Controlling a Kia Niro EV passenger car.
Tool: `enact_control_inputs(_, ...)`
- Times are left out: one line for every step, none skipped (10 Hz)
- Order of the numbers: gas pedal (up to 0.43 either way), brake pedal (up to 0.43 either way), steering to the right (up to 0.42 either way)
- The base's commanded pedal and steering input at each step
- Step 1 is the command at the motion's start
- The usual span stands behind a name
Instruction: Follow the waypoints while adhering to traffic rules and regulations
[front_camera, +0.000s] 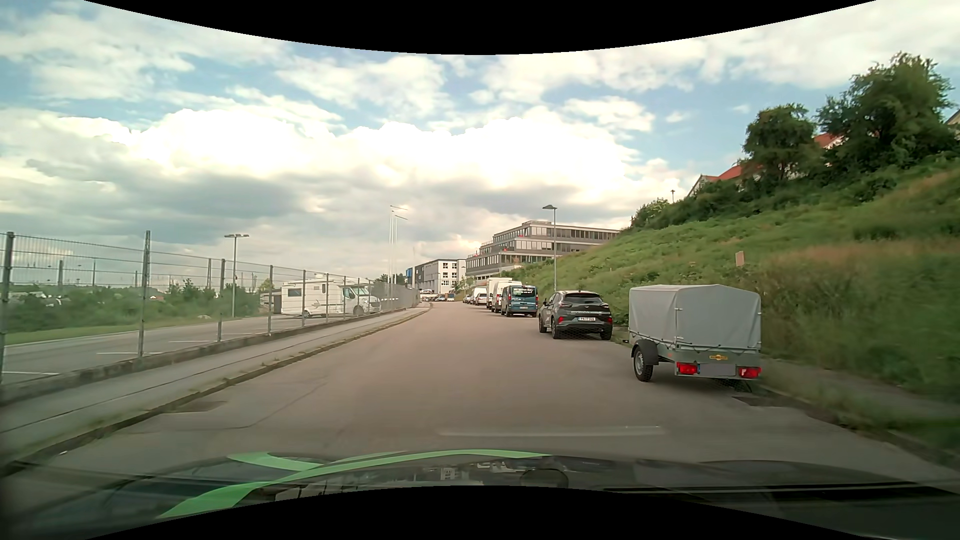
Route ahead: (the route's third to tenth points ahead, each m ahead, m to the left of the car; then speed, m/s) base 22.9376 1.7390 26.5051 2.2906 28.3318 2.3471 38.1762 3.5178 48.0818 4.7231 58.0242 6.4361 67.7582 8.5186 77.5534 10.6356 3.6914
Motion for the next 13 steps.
enact_control_inputs(0.067, 0.000, -0.026)
enact_control_inputs(0.067, 0.000, -0.026)
enact_control_inputs(0.067, 0.000, -0.023)
enact_control_inputs(0.067, 0.000, -0.020)
enact_control_inputs(0.079, 0.000, -0.018)
enact_control_inputs(0.079, 0.000, -0.019)
enact_control_inputs(0.079, 0.000, -0.019)
enact_control_inputs(0.079, 0.000, -0.019)
enact_control_inputs(0.079, 0.000, -0.020)
enact_control_inputs(0.059, 0.000, -0.021)
enact_control_inputs(0.059, 0.000, -0.021)
enact_control_inputs(0.047, 0.000, -0.021)
enact_control_inputs(0.047, 0.000, -0.021)
